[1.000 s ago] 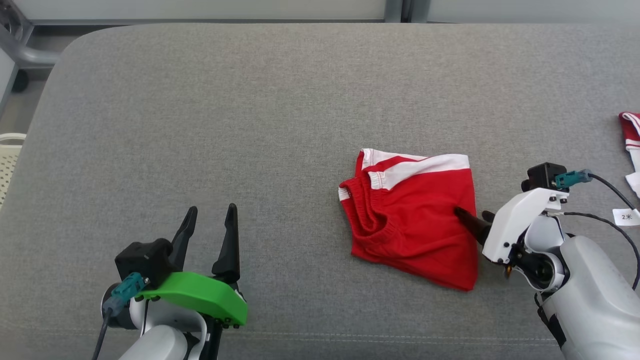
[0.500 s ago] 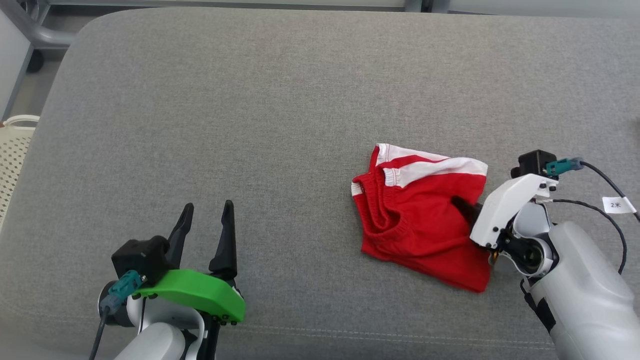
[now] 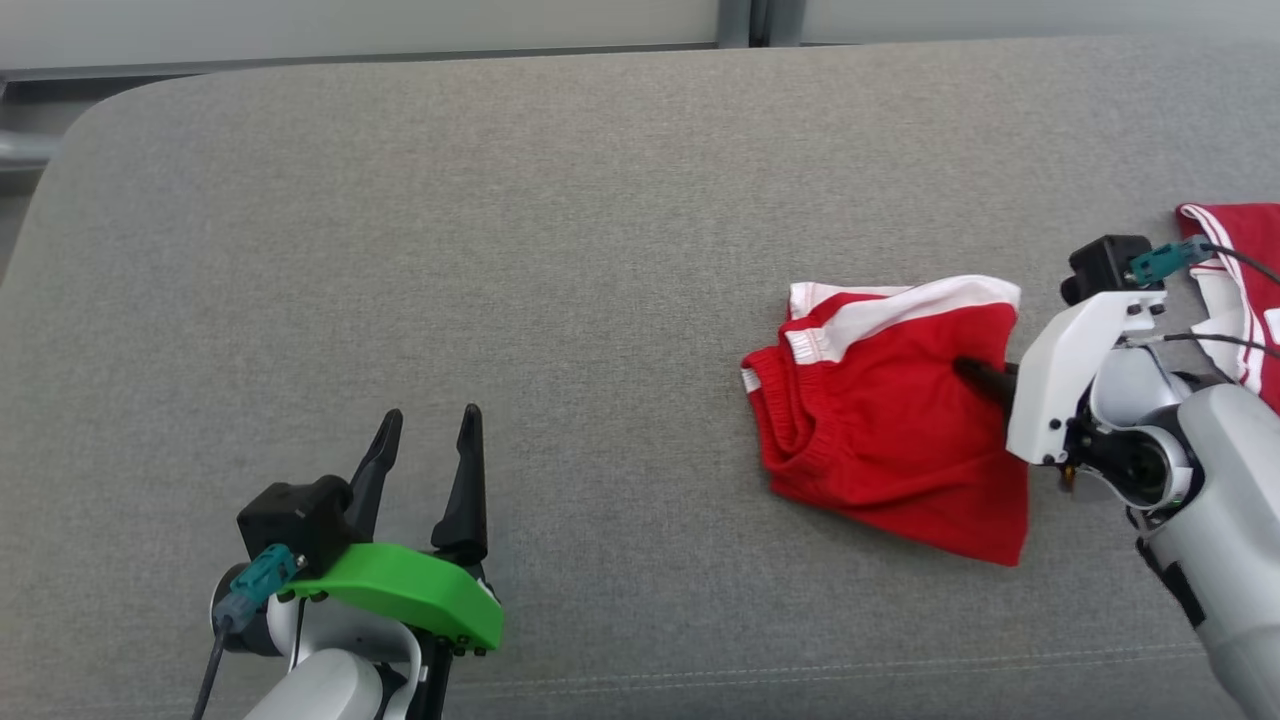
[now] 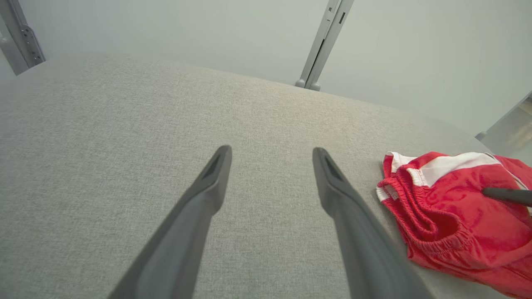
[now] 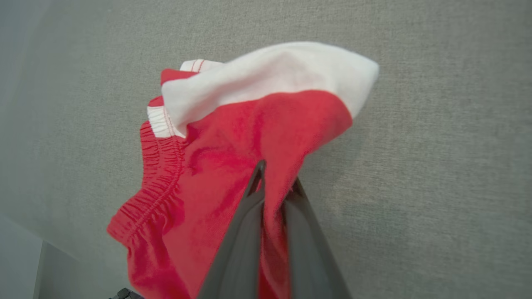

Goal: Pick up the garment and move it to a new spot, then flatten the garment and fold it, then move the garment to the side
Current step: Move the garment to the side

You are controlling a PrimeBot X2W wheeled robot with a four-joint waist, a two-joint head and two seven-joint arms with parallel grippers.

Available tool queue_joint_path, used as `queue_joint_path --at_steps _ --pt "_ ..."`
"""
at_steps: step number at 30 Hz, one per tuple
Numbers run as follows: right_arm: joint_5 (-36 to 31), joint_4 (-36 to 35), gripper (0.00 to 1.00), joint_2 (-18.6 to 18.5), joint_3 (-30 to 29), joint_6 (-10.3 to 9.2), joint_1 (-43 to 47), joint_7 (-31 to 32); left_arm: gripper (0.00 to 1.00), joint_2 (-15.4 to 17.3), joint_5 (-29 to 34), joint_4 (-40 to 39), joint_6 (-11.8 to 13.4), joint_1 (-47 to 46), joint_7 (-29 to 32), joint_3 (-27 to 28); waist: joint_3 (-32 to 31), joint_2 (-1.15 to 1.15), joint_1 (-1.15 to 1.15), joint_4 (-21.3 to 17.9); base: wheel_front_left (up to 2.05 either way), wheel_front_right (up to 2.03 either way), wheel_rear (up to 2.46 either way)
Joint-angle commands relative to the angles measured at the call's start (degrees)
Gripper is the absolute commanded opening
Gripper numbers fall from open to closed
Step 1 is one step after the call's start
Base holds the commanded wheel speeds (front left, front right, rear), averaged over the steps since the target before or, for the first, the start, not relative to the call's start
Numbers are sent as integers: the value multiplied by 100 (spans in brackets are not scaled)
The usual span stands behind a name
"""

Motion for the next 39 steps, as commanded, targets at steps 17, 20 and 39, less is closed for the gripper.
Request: queue_joint_path --at_steps 17,20,39 --pt "-710 -1072 0 -983 -881 -1 -220 1205 100 118 55 -152 63 -28 42 -2 -8 0 0 -710 0 0 0" --pt "-854 -1078 0 -1098 -1014 -1 -263 1298 100 158 76 -181 63 -79 78 -6 37 0 0 -714 0 0 0" --pt "-1360 -234 0 -1128 -1002 -1 -1078 973 100 384 322 -680 221 -371 302 -87 400 0 0 -912 0 0 0"
